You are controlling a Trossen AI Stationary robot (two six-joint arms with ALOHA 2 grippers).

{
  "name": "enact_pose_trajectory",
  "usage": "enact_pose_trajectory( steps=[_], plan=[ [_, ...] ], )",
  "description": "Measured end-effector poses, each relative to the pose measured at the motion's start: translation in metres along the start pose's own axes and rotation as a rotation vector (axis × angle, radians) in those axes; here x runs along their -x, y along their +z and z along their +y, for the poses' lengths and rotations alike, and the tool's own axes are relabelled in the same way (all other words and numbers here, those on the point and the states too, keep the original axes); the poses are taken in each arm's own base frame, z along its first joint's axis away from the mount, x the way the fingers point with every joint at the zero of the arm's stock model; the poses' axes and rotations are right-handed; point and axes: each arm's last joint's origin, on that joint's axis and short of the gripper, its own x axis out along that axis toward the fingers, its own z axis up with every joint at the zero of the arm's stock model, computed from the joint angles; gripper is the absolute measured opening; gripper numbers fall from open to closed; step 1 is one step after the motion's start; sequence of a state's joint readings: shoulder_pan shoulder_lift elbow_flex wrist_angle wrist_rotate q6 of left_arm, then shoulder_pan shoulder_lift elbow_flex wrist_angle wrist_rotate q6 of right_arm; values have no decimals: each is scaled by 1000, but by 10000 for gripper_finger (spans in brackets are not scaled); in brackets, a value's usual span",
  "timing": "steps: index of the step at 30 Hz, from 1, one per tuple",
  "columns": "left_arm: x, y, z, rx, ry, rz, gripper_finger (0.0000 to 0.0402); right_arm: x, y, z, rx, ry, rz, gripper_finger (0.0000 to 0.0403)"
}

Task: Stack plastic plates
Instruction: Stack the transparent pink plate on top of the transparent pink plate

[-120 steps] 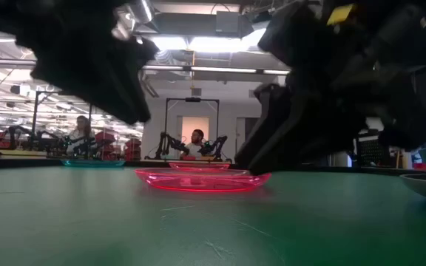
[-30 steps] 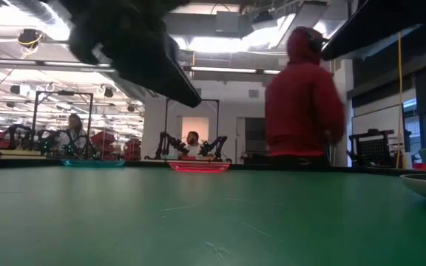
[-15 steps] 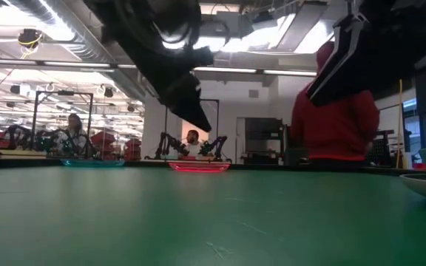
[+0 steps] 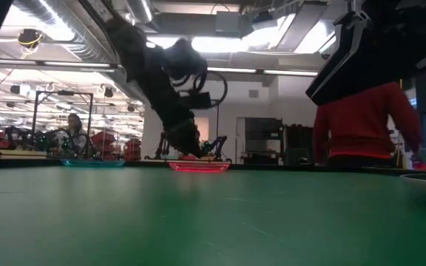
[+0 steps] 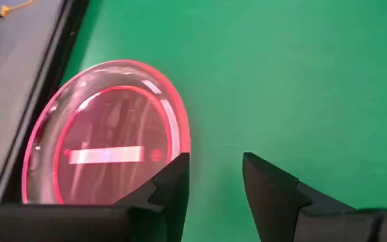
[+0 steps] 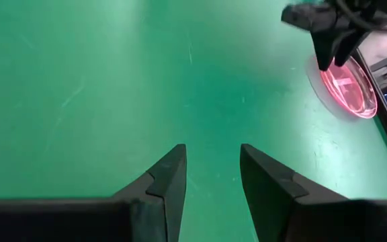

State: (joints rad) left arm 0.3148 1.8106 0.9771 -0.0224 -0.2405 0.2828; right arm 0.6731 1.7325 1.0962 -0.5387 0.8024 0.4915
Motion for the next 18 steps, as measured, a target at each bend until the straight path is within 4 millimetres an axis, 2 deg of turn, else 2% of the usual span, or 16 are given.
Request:
enact_pose_trajectory(
  steps=[4,10,18],
  plan=[
    [-17,-10,9,-12,23,34,133,0,0,0,4,-11,-4,134],
    [-33,-20,19,17,45,52,133,0,0,-1,3,-23,-12,134],
    [-41,-25,29,47,92,53,131,0,1,0,-1,-23,-17,134]
  ],
)
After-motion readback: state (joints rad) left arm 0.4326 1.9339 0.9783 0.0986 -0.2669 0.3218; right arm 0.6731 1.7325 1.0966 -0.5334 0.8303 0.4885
